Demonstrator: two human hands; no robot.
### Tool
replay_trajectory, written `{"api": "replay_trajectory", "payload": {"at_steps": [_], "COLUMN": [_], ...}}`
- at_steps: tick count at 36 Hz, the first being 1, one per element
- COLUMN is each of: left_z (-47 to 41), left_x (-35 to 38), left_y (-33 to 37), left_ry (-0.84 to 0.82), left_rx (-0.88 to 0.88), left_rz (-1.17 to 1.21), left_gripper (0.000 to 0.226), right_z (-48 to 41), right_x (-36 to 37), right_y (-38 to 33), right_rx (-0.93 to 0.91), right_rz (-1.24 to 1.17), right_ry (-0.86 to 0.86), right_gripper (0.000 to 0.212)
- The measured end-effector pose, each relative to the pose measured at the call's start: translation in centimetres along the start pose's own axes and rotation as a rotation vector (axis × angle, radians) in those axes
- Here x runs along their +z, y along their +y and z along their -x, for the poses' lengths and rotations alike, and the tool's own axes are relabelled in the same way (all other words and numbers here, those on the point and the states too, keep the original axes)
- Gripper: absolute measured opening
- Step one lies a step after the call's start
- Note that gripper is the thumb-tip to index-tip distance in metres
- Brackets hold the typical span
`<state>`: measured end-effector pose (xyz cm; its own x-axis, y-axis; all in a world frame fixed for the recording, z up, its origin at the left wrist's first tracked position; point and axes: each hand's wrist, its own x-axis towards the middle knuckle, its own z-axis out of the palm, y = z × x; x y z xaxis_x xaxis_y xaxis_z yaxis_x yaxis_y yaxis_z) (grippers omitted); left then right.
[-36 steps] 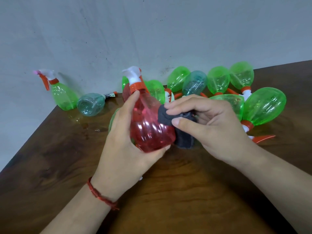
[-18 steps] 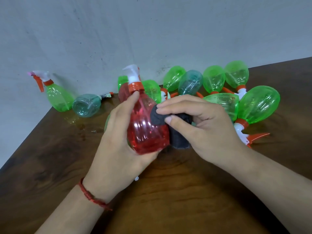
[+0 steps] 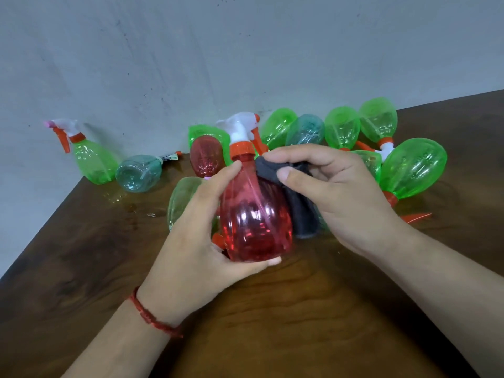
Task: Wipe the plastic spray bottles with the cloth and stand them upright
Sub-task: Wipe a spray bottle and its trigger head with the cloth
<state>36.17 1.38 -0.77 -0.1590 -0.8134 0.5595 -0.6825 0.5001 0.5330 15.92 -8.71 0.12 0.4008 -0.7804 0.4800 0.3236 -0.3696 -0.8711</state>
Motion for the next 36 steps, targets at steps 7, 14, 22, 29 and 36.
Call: {"api": "replay_trajectory", "payload": {"at_steps": [7, 14, 22, 29, 36], "left_z": [0.1, -0.2, -0.1, 0.4, 0.0], "left_x": [0.2, -0.3, -0.9, -0.1, -0.2], "left_y": [-1.1, -0.6, -1.3, 1.2, -0.1], "left_ry": [0.133, 0.289, 0.052, -0.038, -0.111], "left_rx": [-0.067, -0.203, -0.174, -0.131, -0.088], "left_rz": [-0.045, 0.112, 0.143, 0.306, 0.103], "left_gripper": [0.114, 0.114, 0.115, 0.116, 0.120], "right_z": [0.5, 1.1, 0.9, 0.0, -0.1], "right_x": [0.4, 0.8, 0.7, 0.3, 0.1], "right_y": [1.1, 1.2, 1.4, 0.5, 0.5], "right_rx": [-0.112, -0.130, -0.151, -0.031, -0.041], "right_rz": [0.227, 0.262, 0.295, 0.021, 0.076], "right_ry": [-0.069, -0.116, -0.067, 0.022, 0.032], "right_gripper": [0.027, 0.033, 0.030, 0.026, 0.025]}}
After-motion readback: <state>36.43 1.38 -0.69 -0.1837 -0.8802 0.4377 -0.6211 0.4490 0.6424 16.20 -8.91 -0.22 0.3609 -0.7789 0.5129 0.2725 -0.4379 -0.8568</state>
